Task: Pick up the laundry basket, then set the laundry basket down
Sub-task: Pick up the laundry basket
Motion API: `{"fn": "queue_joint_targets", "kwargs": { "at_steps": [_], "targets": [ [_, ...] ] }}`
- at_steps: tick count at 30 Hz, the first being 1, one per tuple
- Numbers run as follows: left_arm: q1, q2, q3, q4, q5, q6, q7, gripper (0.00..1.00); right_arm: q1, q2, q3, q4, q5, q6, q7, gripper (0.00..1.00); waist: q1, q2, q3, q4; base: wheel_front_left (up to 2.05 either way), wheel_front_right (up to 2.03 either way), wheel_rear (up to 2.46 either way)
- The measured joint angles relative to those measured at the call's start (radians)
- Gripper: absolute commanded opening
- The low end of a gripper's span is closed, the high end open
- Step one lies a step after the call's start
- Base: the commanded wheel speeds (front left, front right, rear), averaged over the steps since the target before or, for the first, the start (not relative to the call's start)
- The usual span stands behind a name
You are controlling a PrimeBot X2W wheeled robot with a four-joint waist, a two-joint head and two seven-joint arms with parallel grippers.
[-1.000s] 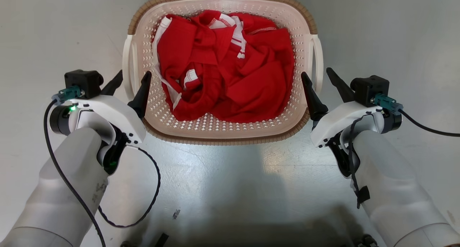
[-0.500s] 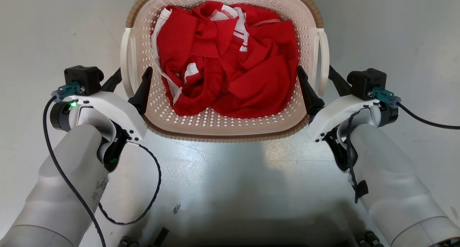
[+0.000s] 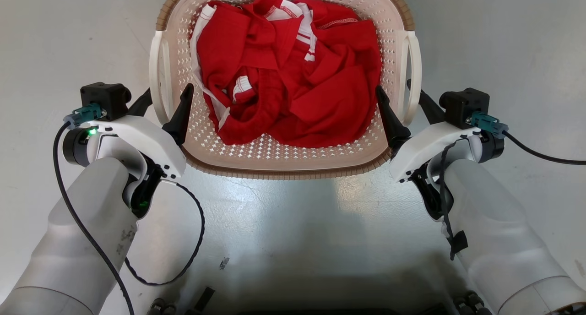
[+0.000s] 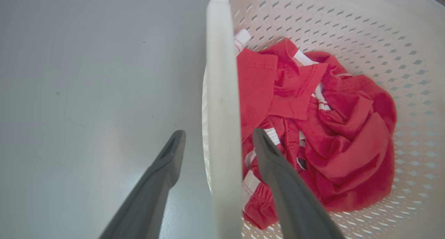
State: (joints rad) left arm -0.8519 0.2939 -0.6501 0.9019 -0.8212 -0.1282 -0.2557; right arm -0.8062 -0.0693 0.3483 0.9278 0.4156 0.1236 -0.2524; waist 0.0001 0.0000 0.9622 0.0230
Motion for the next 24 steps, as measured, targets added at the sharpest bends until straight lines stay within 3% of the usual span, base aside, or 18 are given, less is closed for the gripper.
{"fn": "queue_joint_targets", "kwargs": {
  "at_steps": [24],
  "targets": [
    [-0.001,-0.001,-0.001,-0.004,-0.007,0.000,0.000,1.00,-0.003,0.000,0.037,0.012,0.036,0.000,0.000,1.00,0.0000,0.0000,0.006,0.000,0.00,0.00,0.00]
  ]
}}
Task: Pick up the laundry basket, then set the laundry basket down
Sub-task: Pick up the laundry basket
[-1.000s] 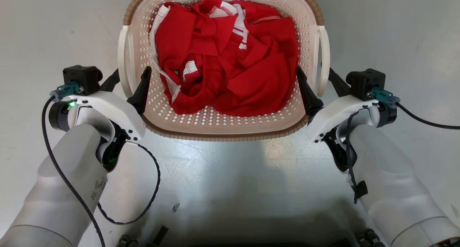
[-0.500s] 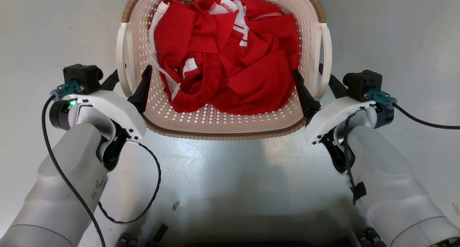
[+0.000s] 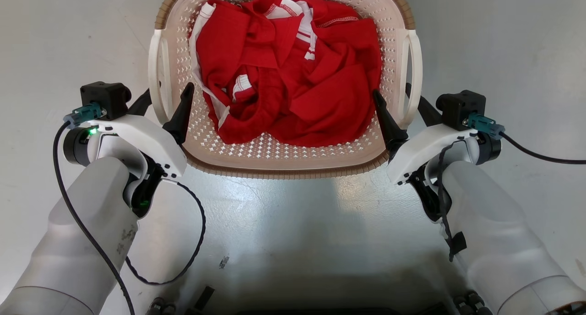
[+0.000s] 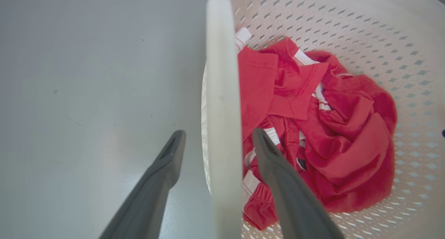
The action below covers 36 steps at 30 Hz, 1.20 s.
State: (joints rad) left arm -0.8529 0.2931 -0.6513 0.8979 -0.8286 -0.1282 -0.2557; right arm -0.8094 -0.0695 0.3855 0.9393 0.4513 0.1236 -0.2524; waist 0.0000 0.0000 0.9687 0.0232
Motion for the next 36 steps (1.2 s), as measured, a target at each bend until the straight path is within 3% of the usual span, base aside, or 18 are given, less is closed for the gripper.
{"fn": "queue_joint_targets", "kwargs": {
  "at_steps": [16,17,18,19,21,24,25,26,27,28,36],
  "targets": [
    [-0.019,-0.006,-0.004,0.031,0.000,0.000,0.000,1.00,-0.015,0.000,0.009,0.021,0.044,0.000,0.000,1.00,0.0000,0.0000,-0.012,0.003,0.00,0.00,0.00],
    [-0.019,-0.007,-0.004,0.034,0.000,0.000,0.000,0.97,-0.015,0.000,0.011,0.025,0.048,0.000,0.000,0.78,0.0000,0.0000,-0.011,0.003,0.00,0.00,0.00],
    [-0.020,-0.009,-0.005,0.037,0.000,0.000,0.000,0.77,-0.015,0.000,0.012,0.029,0.056,0.000,0.000,0.64,0.0000,0.0000,-0.011,0.004,0.00,0.00,0.00],
    [-0.020,-0.011,-0.007,0.040,0.000,0.000,0.000,0.50,-0.015,0.000,0.015,0.034,0.065,0.000,0.000,0.49,0.0000,0.0000,-0.010,0.006,0.00,0.00,0.00],
    [-0.020,-0.015,-0.011,0.044,0.000,0.000,0.000,0.39,-0.015,0.000,0.022,0.043,0.072,0.000,0.000,0.45,0.0000,0.0000,-0.010,0.008,0.00,0.00,0.00],
    [-0.023,-0.020,-0.013,0.047,0.000,0.000,0.000,0.33,-0.017,-0.001,0.037,0.054,0.085,0.000,-0.001,0.38,0.0000,0.0000,-0.011,0.011,0.00,0.00,0.00],
    [-0.024,-0.022,-0.013,0.047,0.000,0.000,0.000,0.31,-0.017,-0.001,0.039,0.055,0.088,0.000,-0.003,0.29,0.0000,0.0000,-0.011,0.013,0.00,0.00,0.00],
    [-0.024,-0.024,-0.013,0.047,0.000,0.000,0.000,0.25,-0.018,-0.001,0.041,0.058,0.098,0.000,-0.003,0.08,0.0000,0.0000,-0.011,0.014,0.00,0.00,0.00],
    [-0.024,-0.024,-0.013,0.047,0.000,0.000,0.000,0.14,-0.018,-0.001,0.041,0.058,0.098,0.000,-0.003,0.00,0.0000,0.0000,-0.011,0.014,0.00,0.00,0.00],
    [-0.024,-0.029,-0.013,0.049,0.000,0.000,-0.001,0.00,-0.021,-0.002,0.053,0.061,0.118,-0.001,-0.004,0.00,0.0000,0.0000,-0.010,0.016,0.00,0.00,0.00],
    [-0.024,-0.033,-0.030,0.052,-0.025,0.005,-0.002,0.00,-0.032,-0.002,0.091,0.074,0.183,-0.002,-0.012,0.00,-0.0001,0.0000,-0.013,0.017,0.00,0.00,0.00]
  ]
}}
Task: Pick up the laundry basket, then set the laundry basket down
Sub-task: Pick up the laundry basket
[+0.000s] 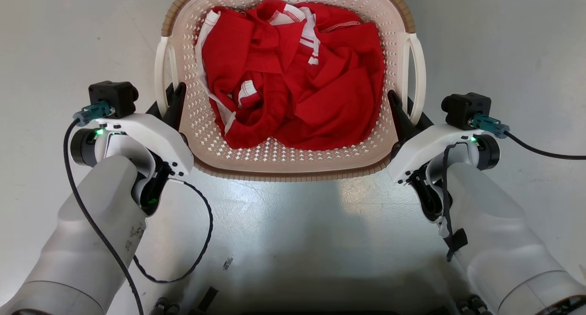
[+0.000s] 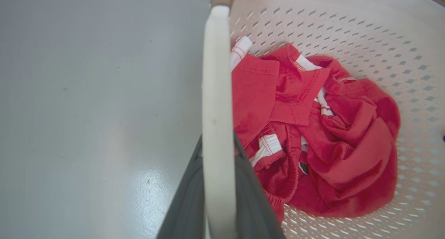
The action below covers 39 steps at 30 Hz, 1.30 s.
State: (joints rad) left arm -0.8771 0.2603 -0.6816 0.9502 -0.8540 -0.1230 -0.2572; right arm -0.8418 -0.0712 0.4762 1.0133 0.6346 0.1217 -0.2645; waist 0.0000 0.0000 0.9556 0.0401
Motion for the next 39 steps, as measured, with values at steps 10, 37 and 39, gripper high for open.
{"fn": "queue_joint_targets", "kwargs": {
  "at_steps": [10,37,39],
  "targets": [
    [0.000,-0.013,-0.052,0.033,-0.019,0.000,0.000,0.00,-0.004,-0.006,0.054,0.051,0.039,-0.007,0.003,0.00,0.0001,0.0000,-0.031,-0.008,0.00,0.00,0.00],
    [0.052,-0.080,-0.228,0.206,-0.035,0.000,0.103,0.00,0.074,0.006,0.362,0.218,0.304,-0.007,0.049,0.00,0.0000,0.0000,-0.330,-0.029,0.00,0.00,0.00],
    [0.063,-0.091,-0.235,0.221,-0.036,0.000,0.118,0.00,0.089,0.008,0.380,0.227,0.325,-0.007,0.063,0.00,0.0000,-0.0001,-0.363,-0.030,0.00,0.00,0.00]
  ]
}}
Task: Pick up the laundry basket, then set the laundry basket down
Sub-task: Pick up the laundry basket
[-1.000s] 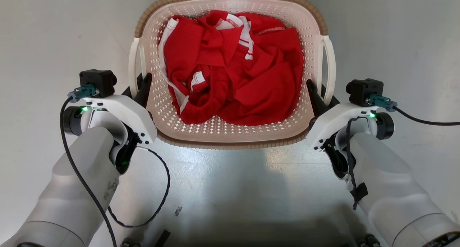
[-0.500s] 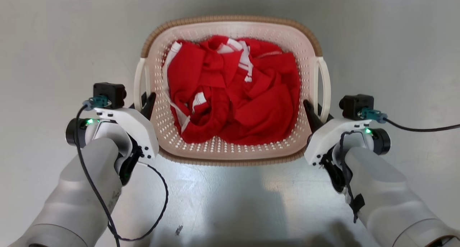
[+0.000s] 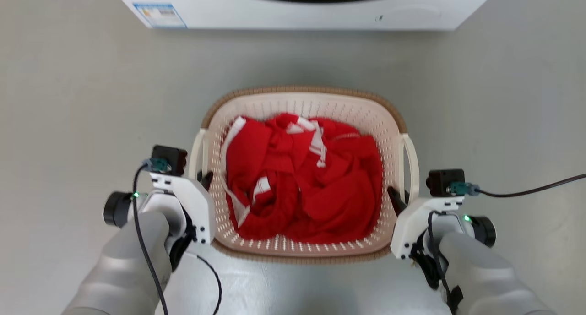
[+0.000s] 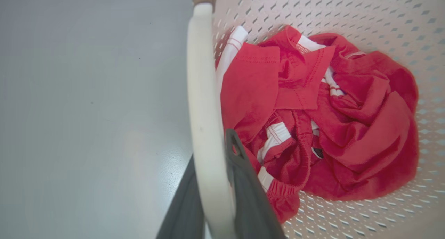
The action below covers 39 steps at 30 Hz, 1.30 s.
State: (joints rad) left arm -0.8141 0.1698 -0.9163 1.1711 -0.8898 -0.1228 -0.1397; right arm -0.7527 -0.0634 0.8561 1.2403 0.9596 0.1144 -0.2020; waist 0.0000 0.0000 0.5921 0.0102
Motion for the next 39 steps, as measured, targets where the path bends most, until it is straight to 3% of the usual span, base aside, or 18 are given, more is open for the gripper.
{"fn": "queue_joint_targets", "kwargs": {
  "at_steps": [18,39],
  "targets": [
    [0.118,-0.086,-0.058,0.098,-0.009,0.009,0.108,0.00,0.098,0.003,0.096,0.060,0.089,0.001,0.123,0.00,0.0000,0.0001,-0.303,-0.017,0.00,0.00,0.00],
    [0.228,-0.125,-0.094,0.114,-0.037,0.027,0.236,0.00,0.241,0.007,-0.039,0.066,-0.043,0.001,0.267,0.00,-0.0001,0.0001,-0.487,-0.051,0.00,0.00,0.00]
  ]
}}
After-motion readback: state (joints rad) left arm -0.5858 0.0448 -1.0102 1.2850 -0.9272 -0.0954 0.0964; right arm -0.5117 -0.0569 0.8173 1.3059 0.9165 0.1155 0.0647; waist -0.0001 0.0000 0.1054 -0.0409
